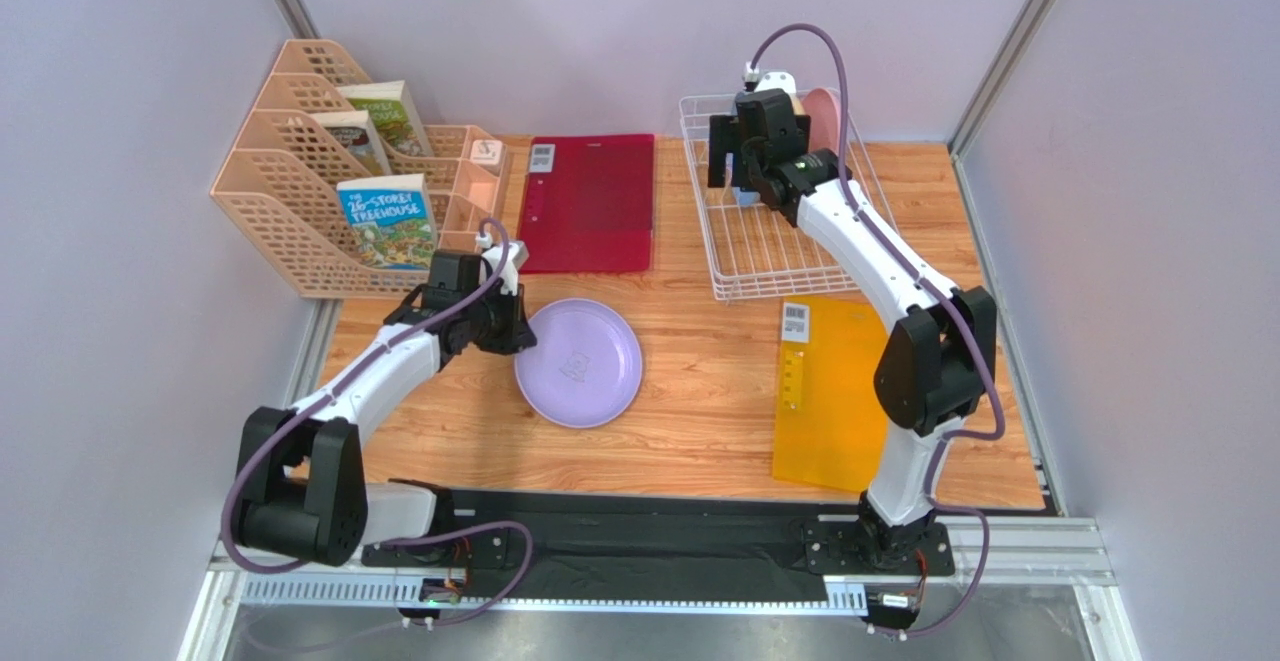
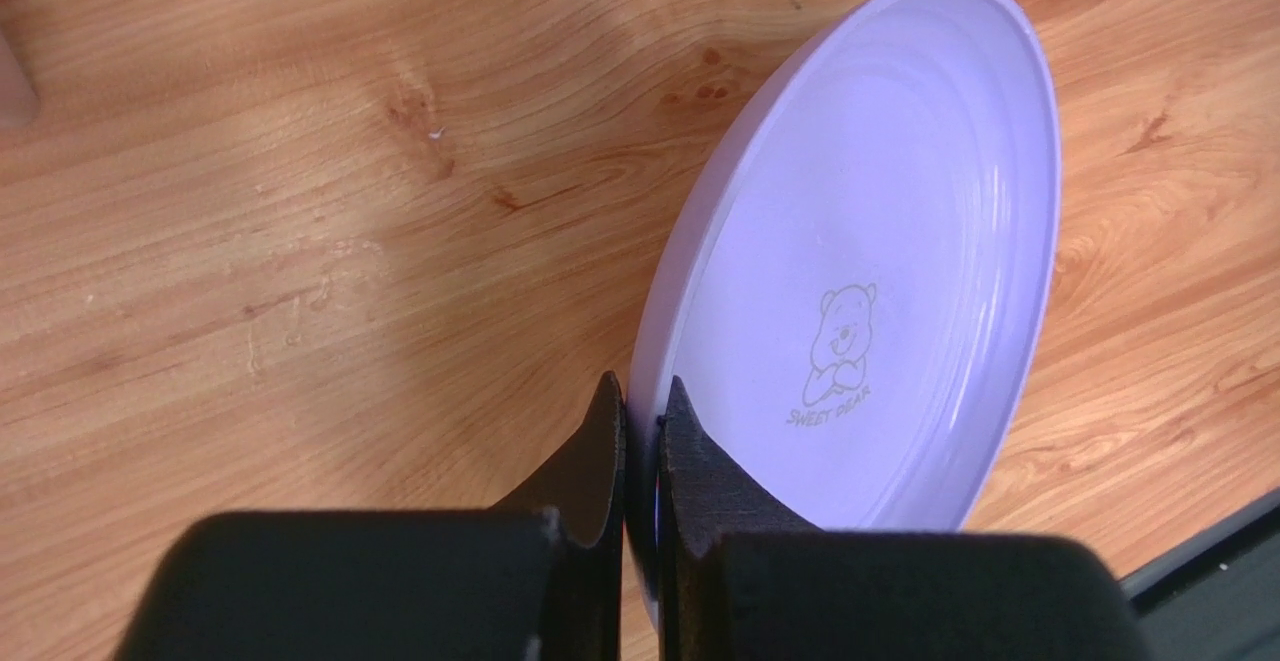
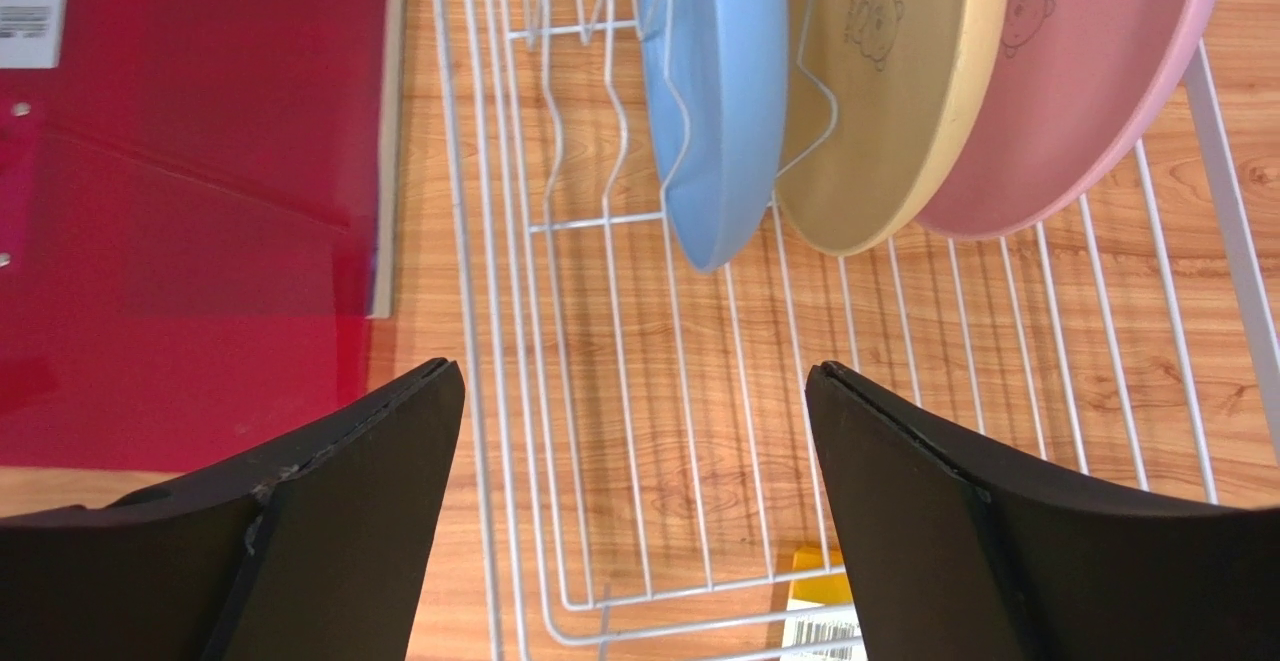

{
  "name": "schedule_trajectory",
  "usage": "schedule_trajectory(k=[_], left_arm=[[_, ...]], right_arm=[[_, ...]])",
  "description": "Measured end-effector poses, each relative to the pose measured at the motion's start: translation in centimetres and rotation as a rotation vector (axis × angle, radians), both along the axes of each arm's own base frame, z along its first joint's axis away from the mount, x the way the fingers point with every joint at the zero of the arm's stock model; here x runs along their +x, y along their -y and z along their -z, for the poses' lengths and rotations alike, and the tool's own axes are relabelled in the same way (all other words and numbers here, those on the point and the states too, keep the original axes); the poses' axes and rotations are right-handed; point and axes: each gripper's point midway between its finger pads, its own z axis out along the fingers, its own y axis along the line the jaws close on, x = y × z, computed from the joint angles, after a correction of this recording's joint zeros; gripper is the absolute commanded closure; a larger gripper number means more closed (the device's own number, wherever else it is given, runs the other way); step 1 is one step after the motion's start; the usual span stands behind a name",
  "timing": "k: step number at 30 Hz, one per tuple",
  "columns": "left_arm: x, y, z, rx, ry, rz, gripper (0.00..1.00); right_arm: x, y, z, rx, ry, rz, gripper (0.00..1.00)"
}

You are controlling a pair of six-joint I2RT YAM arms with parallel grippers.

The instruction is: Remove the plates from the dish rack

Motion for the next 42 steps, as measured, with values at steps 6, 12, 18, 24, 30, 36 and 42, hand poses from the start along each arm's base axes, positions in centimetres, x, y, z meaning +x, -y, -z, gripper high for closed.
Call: schedule_trajectory(k=[6,12,18,24,30,36,42], left_arm=[[0.5,-0.2,2.6,0.019,-0.09,-0.03,0.9],[1.3,-0.8,4.8,0.076,-0.164,-0.055,0.54],[1.3,-1.6,5.5,0.123,-0.184,-0.075,0.35],[1.6,-2.1,4.8,0.142,-0.148,-0.096,0.33],[2.2,-2.6,2.1,0.128,-0.017,-0.136,0.32],[2.5,-2.4,-1.9,0.041,0.186,-0.182,0.21],[2.6,-1.4,-5.8,-0.103,0.369,-0.214,0.19]], right_arm=[[2.1,1.0,2.1,-0.045,-0.023,0.034,0.09],[4.2,0.8,2.5,-0.085,-0.008,0.047,0.09],[6.6,1.1,2.7,-0.137,0.02,0.088,0.14],[7.9,1.7,4.0,-0.198,0.017,0.127,0.27],[8.5,2.8,5.3,-0.274,0.006,0.164,0.71],[8.5,4.4,5.5,-0.35,-0.002,0.215,1.0],[7.9,5.0,4.9,-0.434,0.014,0.268,1.0]])
